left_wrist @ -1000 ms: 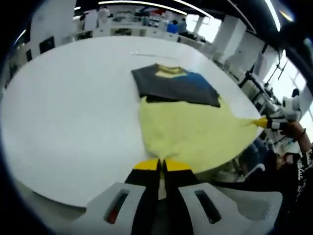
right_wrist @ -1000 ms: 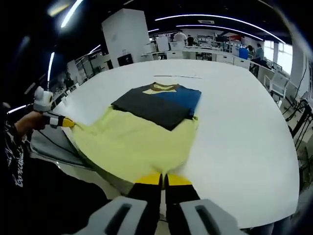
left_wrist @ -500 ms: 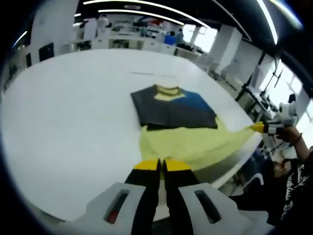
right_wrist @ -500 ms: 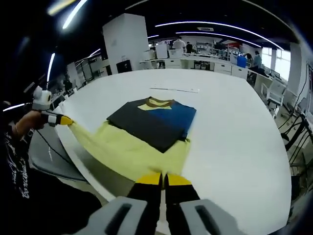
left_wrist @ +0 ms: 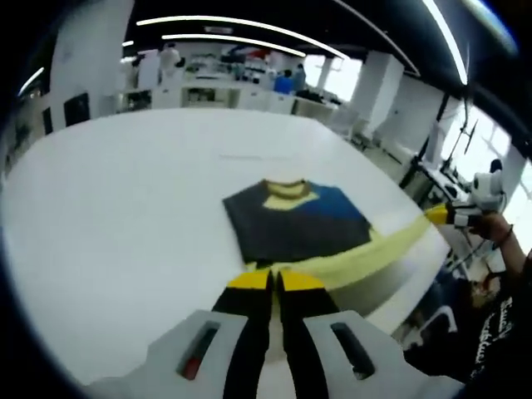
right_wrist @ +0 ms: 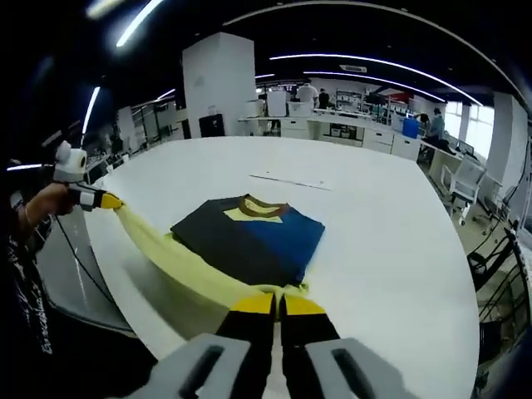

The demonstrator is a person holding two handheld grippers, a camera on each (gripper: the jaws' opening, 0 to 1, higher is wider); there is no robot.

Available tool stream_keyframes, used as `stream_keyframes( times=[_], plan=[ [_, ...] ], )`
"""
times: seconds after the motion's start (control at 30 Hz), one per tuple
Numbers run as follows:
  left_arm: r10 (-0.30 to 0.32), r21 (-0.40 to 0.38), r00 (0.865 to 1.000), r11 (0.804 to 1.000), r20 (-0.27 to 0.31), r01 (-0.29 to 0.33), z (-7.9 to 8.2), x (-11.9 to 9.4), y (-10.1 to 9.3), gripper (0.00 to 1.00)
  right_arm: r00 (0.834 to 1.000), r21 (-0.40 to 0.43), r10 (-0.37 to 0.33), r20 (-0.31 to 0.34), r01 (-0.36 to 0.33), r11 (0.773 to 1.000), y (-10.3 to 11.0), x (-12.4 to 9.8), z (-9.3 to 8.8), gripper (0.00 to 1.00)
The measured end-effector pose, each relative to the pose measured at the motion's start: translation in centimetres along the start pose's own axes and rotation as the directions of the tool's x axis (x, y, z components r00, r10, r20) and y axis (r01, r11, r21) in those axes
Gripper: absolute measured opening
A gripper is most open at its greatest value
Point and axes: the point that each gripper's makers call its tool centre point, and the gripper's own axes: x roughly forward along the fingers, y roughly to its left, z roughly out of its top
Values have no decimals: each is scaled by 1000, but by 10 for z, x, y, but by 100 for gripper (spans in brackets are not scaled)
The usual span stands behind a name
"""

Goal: Fold the garment on the visible template until the final outline fits inside the template.

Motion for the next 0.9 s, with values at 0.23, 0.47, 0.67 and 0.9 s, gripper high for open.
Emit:
stream_keyframes(
  times=[0.23,0.47,0.67,0.9],
  plan=[
    [18,2,999,1000,29,-18,23,12,7,0,999,-11,-13,33,14,1000,-11,9,23,0],
    [30,9,996,999,82,-30,53,24,11,0,997,-15,-39,60,40,999,-25,22,44,0],
    [52,-17,990,999,131,-51,73,34,20,0,995,-23,-49,88,51,998,-33,36,61,0],
    [80,-53,982,996,168,-72,91,53,30,0,988,-4,-85,128,86,996,-45,52,79,0]
  ],
)
